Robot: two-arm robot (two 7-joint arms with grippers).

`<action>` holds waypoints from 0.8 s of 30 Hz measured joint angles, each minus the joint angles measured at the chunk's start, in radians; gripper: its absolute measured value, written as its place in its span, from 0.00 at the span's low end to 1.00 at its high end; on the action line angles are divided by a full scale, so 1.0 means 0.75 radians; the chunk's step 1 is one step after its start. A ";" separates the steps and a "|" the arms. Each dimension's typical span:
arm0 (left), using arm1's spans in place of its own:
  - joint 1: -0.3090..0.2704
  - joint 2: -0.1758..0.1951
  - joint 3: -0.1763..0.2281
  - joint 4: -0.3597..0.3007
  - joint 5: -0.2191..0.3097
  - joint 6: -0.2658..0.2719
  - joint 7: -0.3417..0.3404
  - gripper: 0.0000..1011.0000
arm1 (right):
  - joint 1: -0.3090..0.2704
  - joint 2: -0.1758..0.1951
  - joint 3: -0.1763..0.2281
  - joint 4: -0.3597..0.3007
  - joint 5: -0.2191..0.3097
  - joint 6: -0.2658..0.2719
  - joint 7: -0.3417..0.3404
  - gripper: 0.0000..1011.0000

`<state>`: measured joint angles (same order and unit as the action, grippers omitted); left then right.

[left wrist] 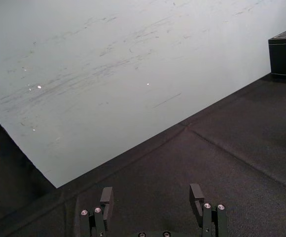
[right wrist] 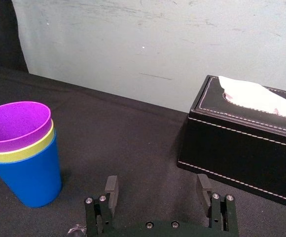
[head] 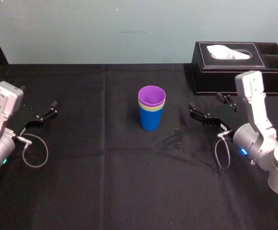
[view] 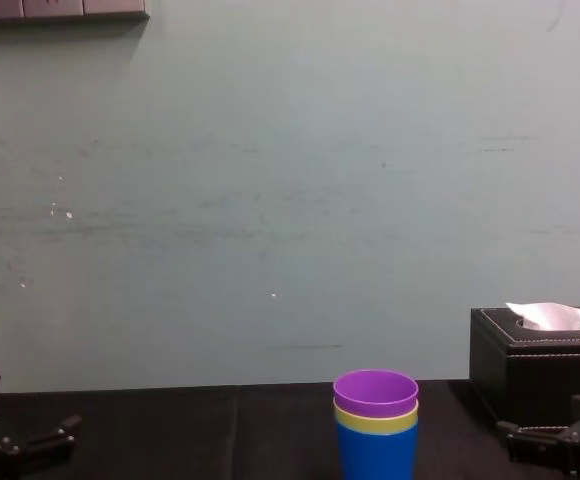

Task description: Stack the three plastic cups sequentially using one hand.

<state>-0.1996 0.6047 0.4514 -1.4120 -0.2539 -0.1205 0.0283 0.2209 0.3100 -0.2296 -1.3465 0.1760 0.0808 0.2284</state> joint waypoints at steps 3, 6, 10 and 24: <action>0.000 0.000 0.000 0.000 0.000 0.000 0.000 1.00 | 0.000 0.000 0.000 0.000 0.000 0.000 0.000 0.99; 0.000 0.000 0.000 0.000 0.000 0.000 0.000 1.00 | 0.000 0.000 0.000 0.000 0.000 0.000 0.000 0.99; 0.000 0.000 0.000 0.000 0.000 0.000 0.000 1.00 | 0.000 0.000 0.000 0.000 0.000 0.000 0.000 0.99; 0.000 0.000 0.000 0.000 0.000 0.000 0.000 1.00 | 0.000 0.000 0.000 0.000 0.000 0.000 0.000 0.99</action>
<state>-0.1995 0.6047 0.4514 -1.4120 -0.2539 -0.1205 0.0283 0.2209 0.3099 -0.2296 -1.3465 0.1760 0.0808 0.2284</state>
